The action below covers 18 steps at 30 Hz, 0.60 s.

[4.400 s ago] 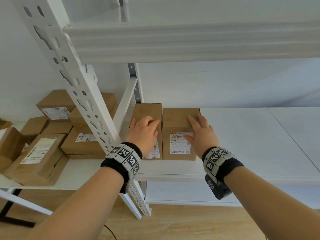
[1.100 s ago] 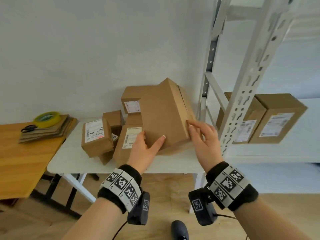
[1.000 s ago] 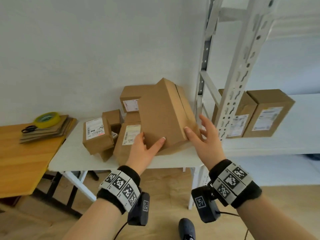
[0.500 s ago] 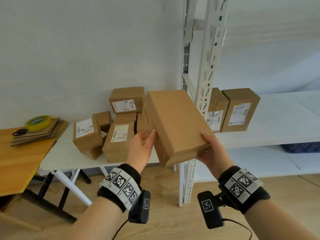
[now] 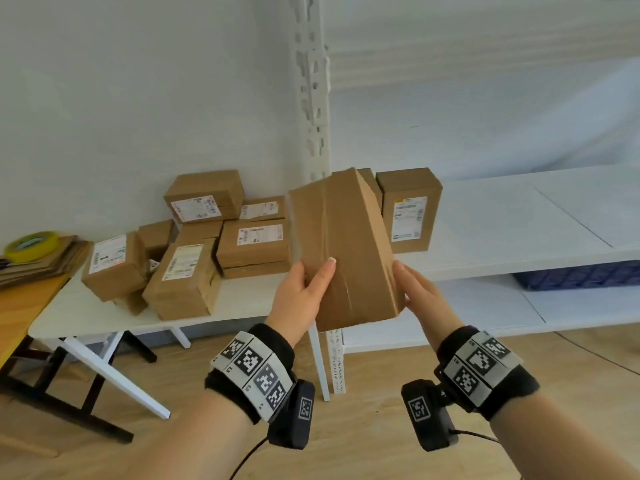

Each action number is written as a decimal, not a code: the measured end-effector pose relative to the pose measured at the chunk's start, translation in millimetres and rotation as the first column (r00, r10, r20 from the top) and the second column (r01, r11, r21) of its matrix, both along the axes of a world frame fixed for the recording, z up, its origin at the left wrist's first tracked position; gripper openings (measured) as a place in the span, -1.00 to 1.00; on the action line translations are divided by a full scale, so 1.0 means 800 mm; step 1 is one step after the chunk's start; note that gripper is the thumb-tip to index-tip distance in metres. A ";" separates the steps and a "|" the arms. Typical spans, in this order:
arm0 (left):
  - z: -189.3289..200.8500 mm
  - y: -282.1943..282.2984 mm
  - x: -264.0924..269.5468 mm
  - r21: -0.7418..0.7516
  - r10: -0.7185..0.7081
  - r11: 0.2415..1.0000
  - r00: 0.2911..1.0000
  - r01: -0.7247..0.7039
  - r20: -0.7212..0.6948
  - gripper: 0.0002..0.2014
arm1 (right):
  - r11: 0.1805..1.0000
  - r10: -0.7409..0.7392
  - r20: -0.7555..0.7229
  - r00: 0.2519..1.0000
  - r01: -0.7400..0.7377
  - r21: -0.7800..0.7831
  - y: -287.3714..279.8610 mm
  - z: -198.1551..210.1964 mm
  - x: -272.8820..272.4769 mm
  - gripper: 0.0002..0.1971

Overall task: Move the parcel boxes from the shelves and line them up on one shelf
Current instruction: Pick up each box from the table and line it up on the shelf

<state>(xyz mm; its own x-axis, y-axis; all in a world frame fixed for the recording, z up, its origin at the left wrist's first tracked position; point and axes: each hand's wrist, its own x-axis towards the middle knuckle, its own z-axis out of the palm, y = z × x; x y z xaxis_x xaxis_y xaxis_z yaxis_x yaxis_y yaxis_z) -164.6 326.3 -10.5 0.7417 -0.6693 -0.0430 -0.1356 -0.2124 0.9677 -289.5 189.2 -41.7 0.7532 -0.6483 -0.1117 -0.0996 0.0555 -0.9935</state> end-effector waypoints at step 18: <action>-0.020 -0.127 -0.127 0.004 -0.023 1.000 0.979 0.023 0.203 -0.56 | 0.968 -0.199 0.124 0.972 0.175 0.178 -0.110 0.000 -0.154 -0.62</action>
